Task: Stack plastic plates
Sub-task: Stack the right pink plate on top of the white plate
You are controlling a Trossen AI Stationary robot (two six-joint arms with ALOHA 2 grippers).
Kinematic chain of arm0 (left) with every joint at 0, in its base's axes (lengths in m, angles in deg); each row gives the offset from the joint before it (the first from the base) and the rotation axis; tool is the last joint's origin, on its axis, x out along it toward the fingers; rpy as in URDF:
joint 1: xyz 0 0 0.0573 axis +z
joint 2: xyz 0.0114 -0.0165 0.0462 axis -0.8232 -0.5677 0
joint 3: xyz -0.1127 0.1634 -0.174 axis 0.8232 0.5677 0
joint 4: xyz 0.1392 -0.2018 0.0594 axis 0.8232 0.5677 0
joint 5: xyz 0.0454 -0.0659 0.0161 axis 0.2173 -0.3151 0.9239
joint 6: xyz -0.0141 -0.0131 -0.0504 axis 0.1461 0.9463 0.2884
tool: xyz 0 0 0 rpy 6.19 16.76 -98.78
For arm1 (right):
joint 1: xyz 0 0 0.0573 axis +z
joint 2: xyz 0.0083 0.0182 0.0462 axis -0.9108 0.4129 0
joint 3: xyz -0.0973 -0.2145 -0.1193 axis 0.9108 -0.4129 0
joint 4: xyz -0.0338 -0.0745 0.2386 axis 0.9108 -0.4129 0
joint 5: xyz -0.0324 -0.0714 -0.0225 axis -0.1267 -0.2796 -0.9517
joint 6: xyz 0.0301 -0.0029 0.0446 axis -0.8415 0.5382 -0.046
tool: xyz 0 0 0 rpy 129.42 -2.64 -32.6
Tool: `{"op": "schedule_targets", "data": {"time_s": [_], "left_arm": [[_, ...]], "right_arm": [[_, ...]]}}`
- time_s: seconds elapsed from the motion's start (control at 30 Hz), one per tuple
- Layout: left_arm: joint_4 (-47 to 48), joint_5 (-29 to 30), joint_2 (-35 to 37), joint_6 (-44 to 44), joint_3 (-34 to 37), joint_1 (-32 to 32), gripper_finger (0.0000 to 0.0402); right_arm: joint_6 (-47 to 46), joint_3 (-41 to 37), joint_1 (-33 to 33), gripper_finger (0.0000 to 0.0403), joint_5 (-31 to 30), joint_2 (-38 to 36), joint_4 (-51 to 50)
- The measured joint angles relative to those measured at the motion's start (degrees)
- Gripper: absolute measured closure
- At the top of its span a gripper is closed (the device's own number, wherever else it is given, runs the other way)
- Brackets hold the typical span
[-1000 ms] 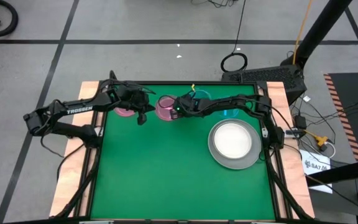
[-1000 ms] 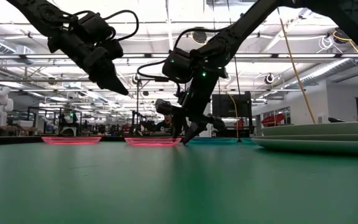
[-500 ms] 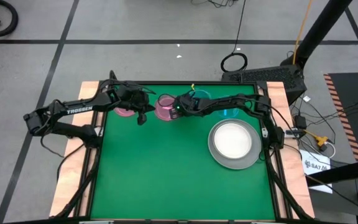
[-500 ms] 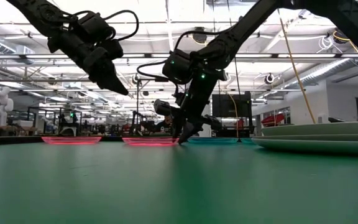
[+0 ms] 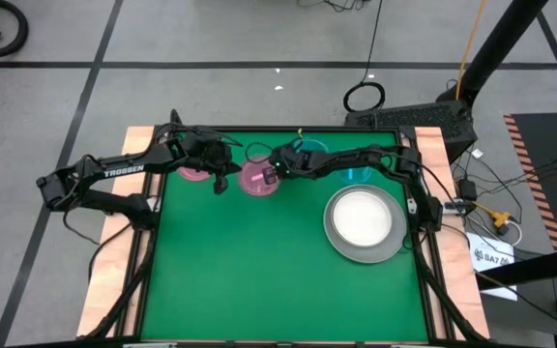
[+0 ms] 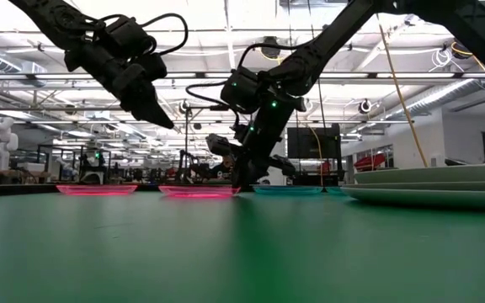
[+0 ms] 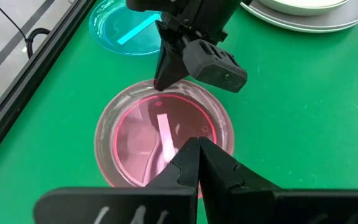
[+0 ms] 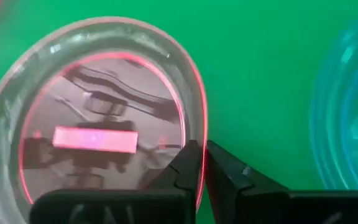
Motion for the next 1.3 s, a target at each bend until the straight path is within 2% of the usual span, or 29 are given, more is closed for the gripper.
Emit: {"op": "schedule_targets", "data": {"time_s": [0.43,0.63,0.83,1.23,1.3], "left_arm": [[1.0,0.0,0.0,-0.3,0.0,0.0,0.0396],[-0.2,0.0,0.0,0.3,0.0,0.0,0.0396],[-1.4,0.0,0.0,2.3,0.0,-0.2,0.0396],[-1.5,0.0,0.0,3.5,0.0,-0.7,0.0396],[-1.9,0.0,0.0,3.9,0.0,-0.7,0.0396]], "right_arm": [[3.6,0.0,-0.4,0.04,4.9,0.0,3.3],[7.6,0.0,-1.5,0.0401,11.2,-1.5,2.3],[13.1,0.0,-2.8,0.0401,17.6,-5.4,-2.8],[19.2,0.0,-1.9,0.0401,19.8,-10.6,-10.4],[20.3,0.0,-1.9,0.0402,22.0,-11.8,-12.4]]}}
